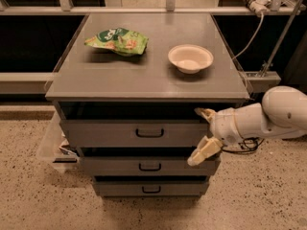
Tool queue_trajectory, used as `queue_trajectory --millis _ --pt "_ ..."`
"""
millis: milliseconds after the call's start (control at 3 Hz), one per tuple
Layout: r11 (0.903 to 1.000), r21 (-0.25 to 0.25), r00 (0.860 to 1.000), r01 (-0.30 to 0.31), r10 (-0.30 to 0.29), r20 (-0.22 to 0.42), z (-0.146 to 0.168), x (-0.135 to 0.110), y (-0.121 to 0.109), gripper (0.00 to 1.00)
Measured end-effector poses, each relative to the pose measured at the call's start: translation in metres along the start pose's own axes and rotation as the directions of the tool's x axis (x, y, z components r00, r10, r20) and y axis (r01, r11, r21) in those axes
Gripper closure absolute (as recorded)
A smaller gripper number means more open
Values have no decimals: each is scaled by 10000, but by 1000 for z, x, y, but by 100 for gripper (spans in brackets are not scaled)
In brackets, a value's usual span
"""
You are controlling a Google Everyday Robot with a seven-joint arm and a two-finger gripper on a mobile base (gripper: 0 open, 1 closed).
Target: Open top drawer
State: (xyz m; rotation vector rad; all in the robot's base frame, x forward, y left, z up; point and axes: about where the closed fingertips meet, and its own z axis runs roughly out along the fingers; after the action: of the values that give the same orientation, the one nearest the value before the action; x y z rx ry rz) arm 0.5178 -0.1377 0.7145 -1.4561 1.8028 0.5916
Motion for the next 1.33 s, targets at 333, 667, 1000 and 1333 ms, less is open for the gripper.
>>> queue_trajectory --millis 333,667,1000,1333 --pt "9999 -148 10000 76 -77 -43 15 0 -14 0" --pt "9997 -228 9999 124 -126 -64 26 -1 -25 0" --pt "9997 -242 10000 -31 29 -84 36 3 -31 0" --pt "9996 133 9993 -259 262 -270 43 5 -34 0"
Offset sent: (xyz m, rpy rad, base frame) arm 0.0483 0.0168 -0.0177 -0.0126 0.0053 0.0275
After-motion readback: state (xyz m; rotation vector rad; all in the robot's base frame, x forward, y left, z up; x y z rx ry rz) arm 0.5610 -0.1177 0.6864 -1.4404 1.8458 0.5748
